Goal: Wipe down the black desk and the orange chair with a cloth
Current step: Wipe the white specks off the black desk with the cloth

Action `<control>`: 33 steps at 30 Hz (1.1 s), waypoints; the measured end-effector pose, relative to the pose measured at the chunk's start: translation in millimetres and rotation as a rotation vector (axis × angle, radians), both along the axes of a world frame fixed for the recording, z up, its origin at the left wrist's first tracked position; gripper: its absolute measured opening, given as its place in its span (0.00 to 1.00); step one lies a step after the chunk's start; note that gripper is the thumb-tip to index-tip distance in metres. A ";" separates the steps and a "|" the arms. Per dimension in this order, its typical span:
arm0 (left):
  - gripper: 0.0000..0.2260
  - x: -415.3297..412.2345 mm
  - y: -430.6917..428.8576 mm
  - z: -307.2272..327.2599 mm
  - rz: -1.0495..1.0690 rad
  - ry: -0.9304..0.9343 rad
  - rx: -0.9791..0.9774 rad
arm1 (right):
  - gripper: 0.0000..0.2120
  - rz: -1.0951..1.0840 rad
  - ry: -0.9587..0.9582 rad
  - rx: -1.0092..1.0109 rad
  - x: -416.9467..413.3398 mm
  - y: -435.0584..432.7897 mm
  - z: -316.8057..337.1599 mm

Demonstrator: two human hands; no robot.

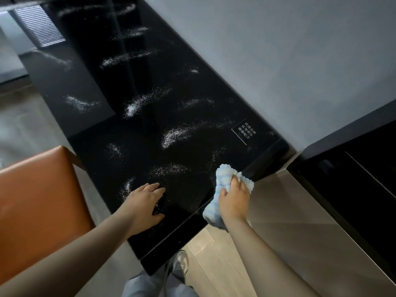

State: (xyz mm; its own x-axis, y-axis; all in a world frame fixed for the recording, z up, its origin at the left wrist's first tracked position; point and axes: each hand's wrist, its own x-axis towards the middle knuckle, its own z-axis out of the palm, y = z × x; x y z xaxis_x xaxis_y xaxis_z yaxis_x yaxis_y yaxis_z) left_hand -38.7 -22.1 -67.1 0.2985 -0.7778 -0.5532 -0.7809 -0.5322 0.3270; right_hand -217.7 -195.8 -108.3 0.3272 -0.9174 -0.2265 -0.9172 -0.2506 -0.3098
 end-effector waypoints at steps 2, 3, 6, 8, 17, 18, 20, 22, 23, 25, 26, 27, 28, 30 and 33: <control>0.36 -6.7 10.6 0.0 0.036 -0.016 0.000 | 0.25 0.027 0.006 -0.002 -1.5 8.6 0.1; 0.36 -9.7 16.8 -0.1 0.053 -0.020 0.004 | 0.25 0.040 0.007 -0.002 -2.4 13.9 0.2; 0.36 -13.5 34.8 -1.0 0.069 -0.034 -0.010 | 0.25 0.083 0.003 -0.013 -3.0 32.8 1.1; 0.36 -11.4 44.7 -0.9 0.059 -0.046 -0.016 | 0.26 0.100 0.007 -0.017 -3.5 44.7 1.4; 0.40 14.2 86.5 -8.9 -0.024 -0.107 0.038 | 0.26 0.091 -0.001 -0.031 4.6 106.0 -1.7; 0.40 15.8 91.0 -10.1 -0.035 -0.108 0.030 | 0.26 0.087 -0.006 -0.026 5.6 113.9 -2.3; 0.40 17.6 100.2 -12.6 -0.052 -0.102 0.019 | 0.27 0.085 -0.010 -0.017 7.6 129.6 -3.3; 0.39 18.9 108.2 -15.3 -0.066 -0.097 0.017 | 0.27 0.104 0.010 -0.017 9.2 143.9 -4.1; 0.39 19.8 112.4 -16.4 -0.074 -0.094 0.018 | 0.27 0.112 0.018 -0.019 10.0 151.6 -4.5; 0.39 22.7 121.1 -17.9 -0.083 -0.086 0.015 | 0.27 0.126 0.018 -0.026 11.9 167.1 -4.3; 0.39 24.4 125.0 -18.7 -0.089 -0.079 0.015 | 0.27 0.135 0.014 -0.031 12.8 174.2 -4.0; 0.39 25.9 128.4 -19.1 -0.096 -0.070 0.015 | 0.27 0.142 0.011 -0.037 13.6 180.6 -3.8; 0.39 27.0 131.5 -19.2 -0.104 -0.063 0.018 | 0.27 0.147 0.010 -0.041 14.5 185.8 -3.9; 0.39 29.4 136.6 -19.4 -0.115 -0.058 0.028 | 0.27 0.152 0.015 -0.049 16.3 195.1 -4.2; 0.39 32.5 141.2 -19.1 -0.140 -0.053 0.031 | 0.27 0.151 0.012 -0.047 18.1 209.0 -4.5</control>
